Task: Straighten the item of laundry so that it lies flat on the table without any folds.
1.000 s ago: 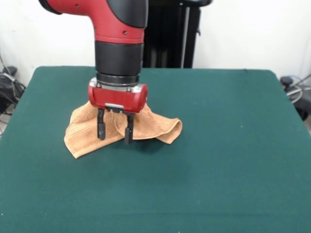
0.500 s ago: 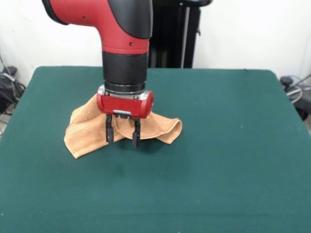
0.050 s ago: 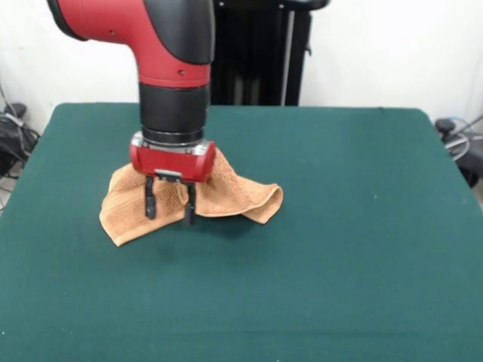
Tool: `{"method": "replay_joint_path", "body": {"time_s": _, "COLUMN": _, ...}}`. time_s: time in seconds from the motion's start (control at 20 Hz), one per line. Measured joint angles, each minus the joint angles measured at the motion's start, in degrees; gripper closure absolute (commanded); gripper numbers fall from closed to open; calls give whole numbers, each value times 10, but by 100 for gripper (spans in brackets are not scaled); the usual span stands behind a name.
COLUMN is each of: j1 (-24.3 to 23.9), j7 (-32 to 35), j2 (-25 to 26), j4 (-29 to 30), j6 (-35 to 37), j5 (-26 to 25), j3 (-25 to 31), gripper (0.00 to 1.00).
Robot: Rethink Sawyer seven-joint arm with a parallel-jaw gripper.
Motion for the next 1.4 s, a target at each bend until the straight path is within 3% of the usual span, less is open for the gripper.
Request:
{"method": "replay_joint_path", "body": {"time_s": 0.55, "j1": -12, "j7": 0, "j2": 1, "j4": -8, "j6": 0, "j5": -22, "j3": 0, "gripper": 0}}
{"method": "replay_joint_path", "body": {"time_s": 1.05, "j1": -16, "j7": 0, "j2": 78, "j4": -57, "j6": -20, "j5": -79, "j3": 0, "gripper": 0}}
{"method": "replay_joint_path", "body": {"time_s": 1.4, "j1": -18, "j7": 0, "j2": 68, "j4": -60, "j6": -20, "j5": -119, "j3": -4, "gripper": 0}}
